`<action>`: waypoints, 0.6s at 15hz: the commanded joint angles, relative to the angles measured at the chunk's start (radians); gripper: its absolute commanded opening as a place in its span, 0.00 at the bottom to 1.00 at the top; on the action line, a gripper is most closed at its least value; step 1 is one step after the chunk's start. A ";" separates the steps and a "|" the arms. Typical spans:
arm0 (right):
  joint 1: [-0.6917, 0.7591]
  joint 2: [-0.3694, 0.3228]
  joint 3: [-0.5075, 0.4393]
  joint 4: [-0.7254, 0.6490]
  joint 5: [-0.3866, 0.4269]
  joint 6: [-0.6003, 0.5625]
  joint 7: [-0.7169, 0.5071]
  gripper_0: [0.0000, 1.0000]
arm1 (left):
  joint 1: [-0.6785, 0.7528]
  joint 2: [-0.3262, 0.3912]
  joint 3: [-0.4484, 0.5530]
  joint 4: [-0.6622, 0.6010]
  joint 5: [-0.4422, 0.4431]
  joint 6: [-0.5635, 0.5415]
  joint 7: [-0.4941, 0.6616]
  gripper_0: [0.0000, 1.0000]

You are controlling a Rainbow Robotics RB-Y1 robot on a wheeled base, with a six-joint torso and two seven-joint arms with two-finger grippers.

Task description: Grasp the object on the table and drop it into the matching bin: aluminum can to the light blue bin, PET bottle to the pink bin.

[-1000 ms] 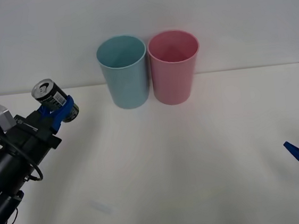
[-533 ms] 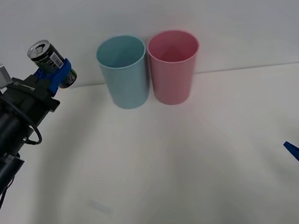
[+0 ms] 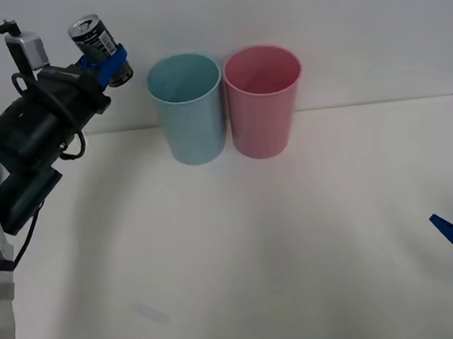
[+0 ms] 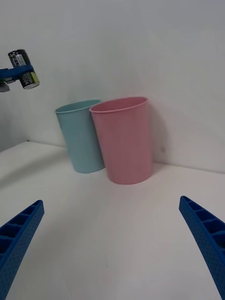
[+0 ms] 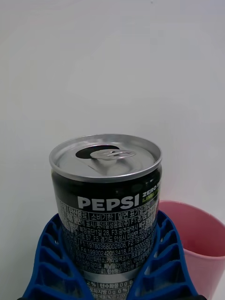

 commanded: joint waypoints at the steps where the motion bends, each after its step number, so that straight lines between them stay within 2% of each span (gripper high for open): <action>1: 0.000 0.000 0.000 0.000 0.000 0.000 0.000 1.00 | -0.117 0.001 -0.017 0.150 -0.028 0.000 -0.016 0.00; 6: 0.000 0.000 0.000 0.000 0.000 0.000 0.000 1.00 | -0.327 -0.001 -0.036 0.428 -0.055 0.000 -0.125 0.00; 9: 0.000 0.000 0.000 0.000 0.000 0.000 0.000 1.00 | -0.436 -0.001 -0.051 0.561 -0.097 0.001 -0.143 0.00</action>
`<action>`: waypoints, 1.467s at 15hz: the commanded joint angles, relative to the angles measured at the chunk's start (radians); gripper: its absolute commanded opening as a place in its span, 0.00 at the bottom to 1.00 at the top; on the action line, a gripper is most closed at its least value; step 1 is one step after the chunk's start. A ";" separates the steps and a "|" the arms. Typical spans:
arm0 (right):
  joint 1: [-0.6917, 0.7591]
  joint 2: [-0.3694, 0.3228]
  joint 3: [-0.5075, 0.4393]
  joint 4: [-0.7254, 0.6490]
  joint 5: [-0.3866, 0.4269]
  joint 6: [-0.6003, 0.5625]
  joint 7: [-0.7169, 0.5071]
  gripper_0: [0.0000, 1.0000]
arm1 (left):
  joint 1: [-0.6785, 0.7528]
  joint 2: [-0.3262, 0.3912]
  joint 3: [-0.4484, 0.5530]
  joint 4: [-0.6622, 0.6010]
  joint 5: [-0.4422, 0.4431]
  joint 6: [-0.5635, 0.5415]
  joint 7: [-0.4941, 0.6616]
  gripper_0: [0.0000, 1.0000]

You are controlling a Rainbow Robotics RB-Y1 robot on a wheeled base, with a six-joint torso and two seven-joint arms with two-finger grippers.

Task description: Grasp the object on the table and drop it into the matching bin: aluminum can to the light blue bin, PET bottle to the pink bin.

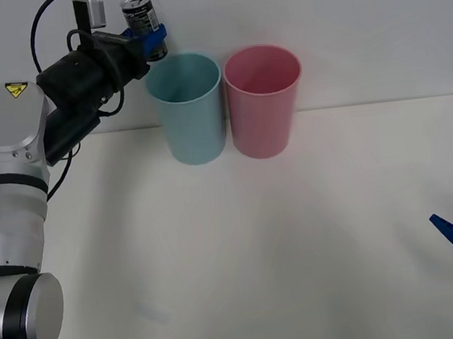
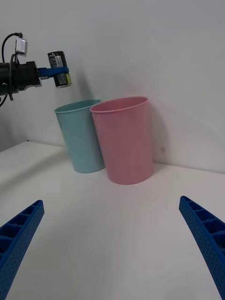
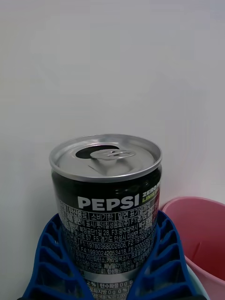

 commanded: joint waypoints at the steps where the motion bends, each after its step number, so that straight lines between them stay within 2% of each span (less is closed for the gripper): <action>1: 0.000 0.000 0.000 0.000 0.000 0.000 0.000 1.00 | -0.083 -0.002 -0.013 0.094 -0.038 0.001 -0.008 0.00; 3: 0.000 0.000 0.000 0.000 0.000 0.000 0.000 1.00 | -0.103 -0.012 -0.013 0.106 -0.072 0.006 -0.005 0.00; 7: 0.000 0.000 0.000 0.000 0.000 0.000 0.000 1.00 | -0.103 -0.021 -0.022 0.104 -0.082 0.009 -0.011 0.00; 9: 0.000 0.000 0.000 0.000 0.000 0.000 0.000 1.00 | -0.105 -0.021 -0.022 0.104 -0.082 0.009 -0.013 0.09; 10: 0.000 0.000 0.000 0.000 0.000 0.000 0.000 1.00 | -0.105 -0.021 -0.022 0.104 -0.082 0.009 -0.016 0.40; 11: 0.000 0.000 0.000 0.000 0.000 0.000 0.000 1.00 | -0.103 -0.020 -0.023 0.104 -0.082 0.009 -0.024 1.00; 17: 0.000 0.000 0.000 0.000 0.000 0.000 0.000 1.00 | -0.103 -0.021 -0.025 0.104 -0.070 0.007 -0.038 1.00; 22: 0.000 0.000 0.000 0.000 0.000 0.000 0.000 1.00 | -0.047 -0.014 -0.025 0.058 0.014 0.009 -0.074 1.00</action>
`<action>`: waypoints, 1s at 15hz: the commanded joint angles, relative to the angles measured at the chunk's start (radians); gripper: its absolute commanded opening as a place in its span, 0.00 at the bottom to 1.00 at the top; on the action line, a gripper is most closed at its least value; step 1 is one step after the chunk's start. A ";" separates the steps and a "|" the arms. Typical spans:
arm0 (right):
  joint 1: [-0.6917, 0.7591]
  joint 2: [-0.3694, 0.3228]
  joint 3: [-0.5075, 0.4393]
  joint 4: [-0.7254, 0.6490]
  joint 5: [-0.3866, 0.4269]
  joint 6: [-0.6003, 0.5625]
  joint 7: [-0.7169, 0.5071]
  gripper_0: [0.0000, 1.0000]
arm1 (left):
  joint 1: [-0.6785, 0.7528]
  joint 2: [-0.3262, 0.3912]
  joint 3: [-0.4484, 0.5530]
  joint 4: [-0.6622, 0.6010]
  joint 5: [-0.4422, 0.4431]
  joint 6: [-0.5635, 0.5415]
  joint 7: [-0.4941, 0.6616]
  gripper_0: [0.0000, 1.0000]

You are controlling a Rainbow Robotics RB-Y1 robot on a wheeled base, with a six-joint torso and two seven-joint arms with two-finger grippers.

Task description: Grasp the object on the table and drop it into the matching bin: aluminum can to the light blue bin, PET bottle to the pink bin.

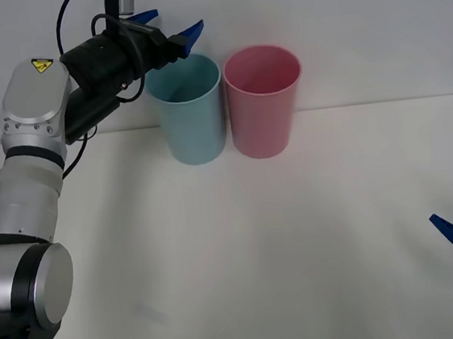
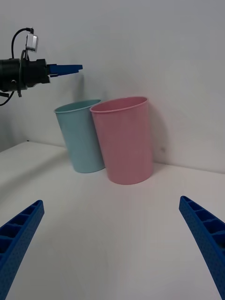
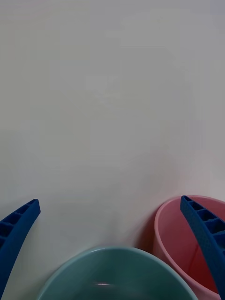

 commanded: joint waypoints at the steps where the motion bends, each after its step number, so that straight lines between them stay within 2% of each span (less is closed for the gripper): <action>1: 0.000 0.000 0.000 0.000 0.000 0.000 0.000 1.00 | 0.072 0.005 0.000 -0.090 0.053 0.000 -0.018 1.00; 8: 0.000 0.000 0.000 0.000 0.000 0.000 0.000 1.00 | 0.326 0.048 0.003 -0.364 0.203 0.000 -0.054 1.00; 11: 0.000 0.000 0.000 0.000 0.000 0.000 0.000 1.00 | 0.446 0.064 0.035 -0.476 0.252 -0.011 -0.105 1.00; 15: 0.000 0.000 0.000 0.000 0.000 0.000 0.000 1.00 | 0.587 0.074 0.121 -0.570 0.315 -0.110 -0.182 1.00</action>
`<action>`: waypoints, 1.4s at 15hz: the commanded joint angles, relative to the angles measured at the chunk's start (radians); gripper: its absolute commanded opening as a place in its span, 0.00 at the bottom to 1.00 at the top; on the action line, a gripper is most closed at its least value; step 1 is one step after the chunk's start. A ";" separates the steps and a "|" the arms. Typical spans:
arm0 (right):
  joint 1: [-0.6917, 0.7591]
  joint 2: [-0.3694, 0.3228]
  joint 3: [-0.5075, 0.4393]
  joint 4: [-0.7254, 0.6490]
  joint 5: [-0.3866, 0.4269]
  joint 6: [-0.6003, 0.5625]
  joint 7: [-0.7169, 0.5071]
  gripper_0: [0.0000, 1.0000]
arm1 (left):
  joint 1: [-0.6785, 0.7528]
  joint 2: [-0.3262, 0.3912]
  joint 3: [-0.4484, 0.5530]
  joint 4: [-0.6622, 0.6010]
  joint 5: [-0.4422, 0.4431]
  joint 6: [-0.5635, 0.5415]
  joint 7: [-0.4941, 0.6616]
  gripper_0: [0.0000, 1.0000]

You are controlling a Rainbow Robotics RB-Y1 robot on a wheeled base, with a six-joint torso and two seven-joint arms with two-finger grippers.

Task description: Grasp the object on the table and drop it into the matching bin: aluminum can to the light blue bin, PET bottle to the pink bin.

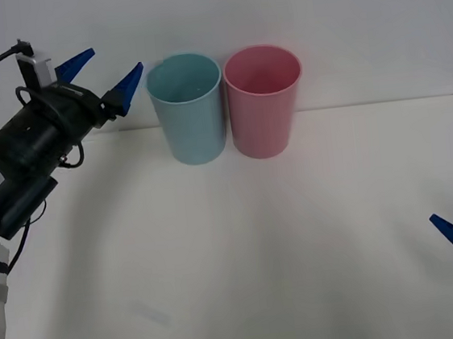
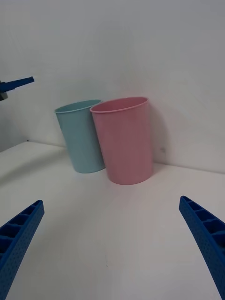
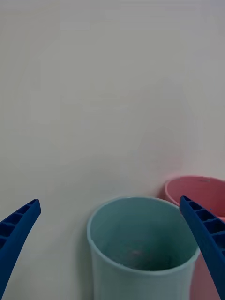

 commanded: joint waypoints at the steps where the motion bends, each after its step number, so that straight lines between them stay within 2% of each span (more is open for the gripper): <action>1: 0.000 0.000 0.000 0.000 0.000 0.000 0.000 1.00 | 0.092 0.005 0.072 -0.064 0.027 -0.091 -0.025 1.00; 4: 0.000 0.000 0.000 0.000 0.000 0.000 0.000 1.00 | 0.203 0.012 0.158 -0.145 0.040 -0.180 -0.039 1.00; 9: 0.000 0.000 0.000 0.000 0.000 0.000 0.000 1.00 | 0.402 0.053 0.250 -0.251 0.120 -0.264 -0.085 1.00; 13: 0.000 0.000 0.000 0.000 0.000 0.000 0.000 1.00 | 0.519 0.104 0.301 -0.256 0.197 -0.330 -0.193 1.00; 21: 0.000 0.000 0.000 0.000 0.000 0.000 0.000 1.00 | 0.715 0.170 0.365 -0.256 0.335 -0.404 -0.244 1.00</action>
